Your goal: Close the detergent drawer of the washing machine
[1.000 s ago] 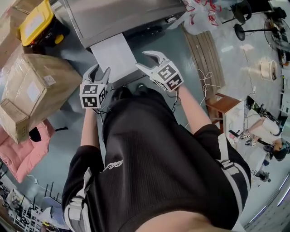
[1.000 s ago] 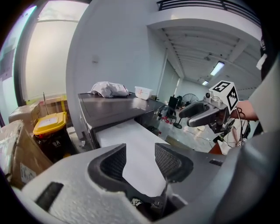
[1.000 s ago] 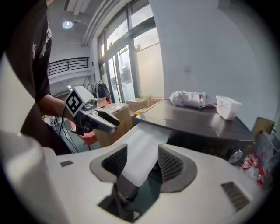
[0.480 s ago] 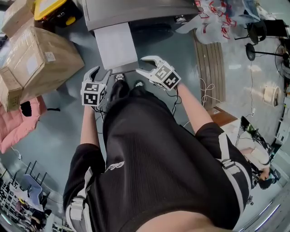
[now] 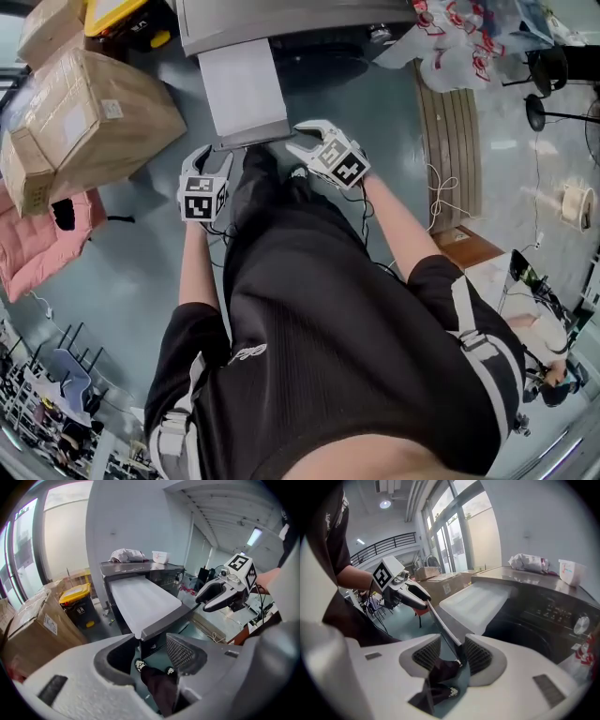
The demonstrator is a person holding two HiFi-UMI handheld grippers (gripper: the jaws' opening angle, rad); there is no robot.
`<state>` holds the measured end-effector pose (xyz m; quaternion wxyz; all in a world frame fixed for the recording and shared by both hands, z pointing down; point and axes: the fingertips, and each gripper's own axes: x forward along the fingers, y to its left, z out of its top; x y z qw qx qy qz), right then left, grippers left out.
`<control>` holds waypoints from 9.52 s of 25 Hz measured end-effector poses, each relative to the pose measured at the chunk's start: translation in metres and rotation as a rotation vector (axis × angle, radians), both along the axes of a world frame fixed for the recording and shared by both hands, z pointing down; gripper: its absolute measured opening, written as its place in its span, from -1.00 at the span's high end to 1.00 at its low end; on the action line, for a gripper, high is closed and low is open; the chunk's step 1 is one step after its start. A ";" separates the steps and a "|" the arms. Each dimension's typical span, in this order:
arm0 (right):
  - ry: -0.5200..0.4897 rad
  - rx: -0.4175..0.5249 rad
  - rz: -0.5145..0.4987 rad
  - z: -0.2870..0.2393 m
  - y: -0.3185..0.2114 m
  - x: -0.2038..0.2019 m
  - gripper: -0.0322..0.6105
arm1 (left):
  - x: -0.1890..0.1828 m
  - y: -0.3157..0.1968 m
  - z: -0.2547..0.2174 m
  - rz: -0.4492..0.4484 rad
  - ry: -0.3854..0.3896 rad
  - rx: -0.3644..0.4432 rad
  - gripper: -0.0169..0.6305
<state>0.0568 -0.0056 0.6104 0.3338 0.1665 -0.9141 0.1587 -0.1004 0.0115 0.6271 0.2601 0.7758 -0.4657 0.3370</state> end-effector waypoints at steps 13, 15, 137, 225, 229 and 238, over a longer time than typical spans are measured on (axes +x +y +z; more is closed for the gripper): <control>-0.061 0.019 0.102 0.011 -0.005 -0.007 0.49 | 0.000 0.000 0.023 -0.043 0.042 -0.010 0.42; -0.071 0.032 0.105 0.009 -0.008 -0.009 0.49 | 0.000 0.001 0.023 -0.047 0.044 -0.004 0.42; -0.049 0.069 0.198 -0.011 -0.108 -0.029 0.48 | -0.022 -0.102 -0.004 -0.044 0.106 0.024 0.47; -0.049 0.056 0.242 -0.012 -0.204 -0.054 0.46 | -0.047 -0.198 -0.004 -0.055 0.104 -0.003 0.46; -0.050 0.061 0.271 -0.009 -0.204 -0.055 0.46 | -0.050 -0.198 -0.002 -0.039 0.111 -0.011 0.46; -0.062 0.082 0.327 -0.009 -0.202 -0.052 0.42 | -0.050 -0.196 -0.004 -0.022 0.147 0.000 0.47</control>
